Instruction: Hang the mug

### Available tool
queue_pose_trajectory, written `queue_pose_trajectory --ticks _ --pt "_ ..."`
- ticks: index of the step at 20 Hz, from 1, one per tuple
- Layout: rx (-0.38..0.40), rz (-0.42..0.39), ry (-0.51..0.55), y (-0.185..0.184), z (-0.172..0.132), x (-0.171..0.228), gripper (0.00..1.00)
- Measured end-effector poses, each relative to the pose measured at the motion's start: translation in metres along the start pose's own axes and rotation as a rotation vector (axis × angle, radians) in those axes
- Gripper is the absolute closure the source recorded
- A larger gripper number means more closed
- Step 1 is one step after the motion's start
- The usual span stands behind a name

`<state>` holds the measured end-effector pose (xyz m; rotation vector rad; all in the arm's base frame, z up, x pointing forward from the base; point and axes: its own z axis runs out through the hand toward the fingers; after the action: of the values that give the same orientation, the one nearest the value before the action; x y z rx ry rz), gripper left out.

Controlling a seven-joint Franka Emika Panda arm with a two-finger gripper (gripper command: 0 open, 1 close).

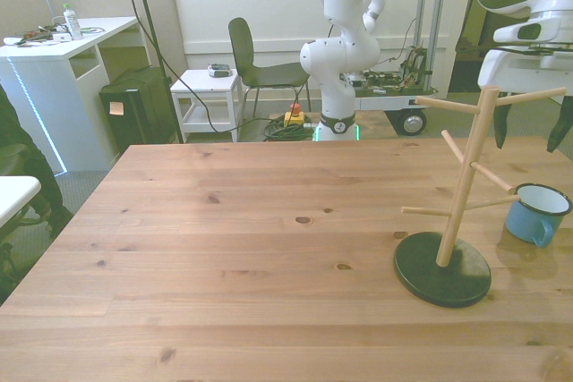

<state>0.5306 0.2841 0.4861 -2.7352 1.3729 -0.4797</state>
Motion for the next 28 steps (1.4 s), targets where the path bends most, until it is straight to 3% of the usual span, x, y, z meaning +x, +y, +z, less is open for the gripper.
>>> queue_pose_trajectory --ticks 6,17,18,28 --pt "-0.021 -0.020 0.004 -0.026 0.038 -0.011 0.00" --pt "-0.015 -0.038 0.004 -0.070 0.080 -0.027 0.00" --pt "-0.015 -0.042 0.002 -0.073 0.084 -0.030 1.00" --pt "-0.017 -0.072 0.002 -0.082 0.094 -0.052 1.00"
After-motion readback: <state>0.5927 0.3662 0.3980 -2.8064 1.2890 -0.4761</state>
